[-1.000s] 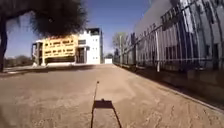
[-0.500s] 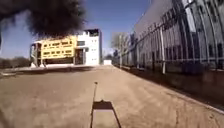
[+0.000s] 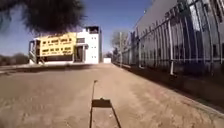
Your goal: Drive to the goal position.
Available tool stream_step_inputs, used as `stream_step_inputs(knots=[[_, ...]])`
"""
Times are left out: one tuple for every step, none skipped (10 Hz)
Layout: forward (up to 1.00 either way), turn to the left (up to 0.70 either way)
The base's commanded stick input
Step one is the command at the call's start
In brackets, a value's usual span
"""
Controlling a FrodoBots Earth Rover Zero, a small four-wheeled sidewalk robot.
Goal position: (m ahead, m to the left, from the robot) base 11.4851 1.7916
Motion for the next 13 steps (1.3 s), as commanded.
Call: stream_step_inputs(knots=[[1.0,0.0],[1.0,0.0],[1.0,0.0],[1.0,0.0],[1.0,0.0],[1.0,0.0],[1.0,0.0],[1.0,0.0],[1.0,0.0],[1.0,0.0],[1.0,0.0],[1.0,0.0],[1.0,0.0]])
